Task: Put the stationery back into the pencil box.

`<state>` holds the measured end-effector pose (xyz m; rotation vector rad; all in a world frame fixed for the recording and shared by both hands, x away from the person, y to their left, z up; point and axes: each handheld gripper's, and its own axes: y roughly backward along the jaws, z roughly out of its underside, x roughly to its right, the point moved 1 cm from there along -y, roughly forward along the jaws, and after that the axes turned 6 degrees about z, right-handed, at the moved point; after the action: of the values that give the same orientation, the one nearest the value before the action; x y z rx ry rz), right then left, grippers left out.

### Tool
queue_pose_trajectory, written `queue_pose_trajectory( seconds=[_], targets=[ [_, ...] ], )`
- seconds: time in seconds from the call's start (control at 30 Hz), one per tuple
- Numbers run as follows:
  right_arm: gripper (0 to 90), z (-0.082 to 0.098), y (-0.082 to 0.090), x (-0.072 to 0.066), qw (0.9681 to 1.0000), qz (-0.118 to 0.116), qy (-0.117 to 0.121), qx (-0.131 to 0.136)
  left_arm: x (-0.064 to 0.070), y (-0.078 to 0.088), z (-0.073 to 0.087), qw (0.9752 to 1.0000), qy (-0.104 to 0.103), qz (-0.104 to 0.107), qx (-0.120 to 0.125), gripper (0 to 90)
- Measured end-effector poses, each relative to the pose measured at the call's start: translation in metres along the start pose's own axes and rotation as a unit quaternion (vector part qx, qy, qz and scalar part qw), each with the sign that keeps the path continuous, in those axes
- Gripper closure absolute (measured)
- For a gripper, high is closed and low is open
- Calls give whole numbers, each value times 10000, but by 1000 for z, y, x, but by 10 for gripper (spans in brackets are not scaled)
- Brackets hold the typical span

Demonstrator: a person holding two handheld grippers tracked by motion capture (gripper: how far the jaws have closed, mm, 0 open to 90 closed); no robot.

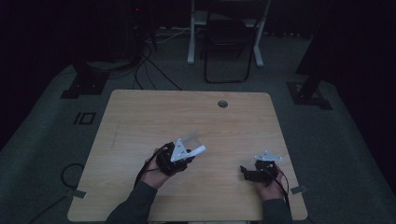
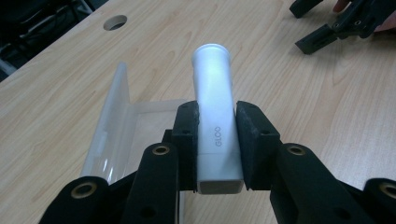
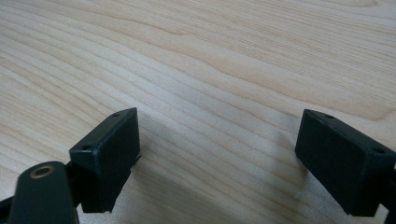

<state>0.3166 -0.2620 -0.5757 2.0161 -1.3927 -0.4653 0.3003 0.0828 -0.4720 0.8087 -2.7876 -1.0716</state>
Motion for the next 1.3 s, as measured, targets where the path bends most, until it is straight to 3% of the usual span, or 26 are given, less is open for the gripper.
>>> queue_pose_trajectory(
  seconds=[1.3],
  targets=[
    [137, 0, 0, 0, 10000, -2, -7, -3, -17, 2, 6, 9993, 114, -362, -13, 709]
  ],
)
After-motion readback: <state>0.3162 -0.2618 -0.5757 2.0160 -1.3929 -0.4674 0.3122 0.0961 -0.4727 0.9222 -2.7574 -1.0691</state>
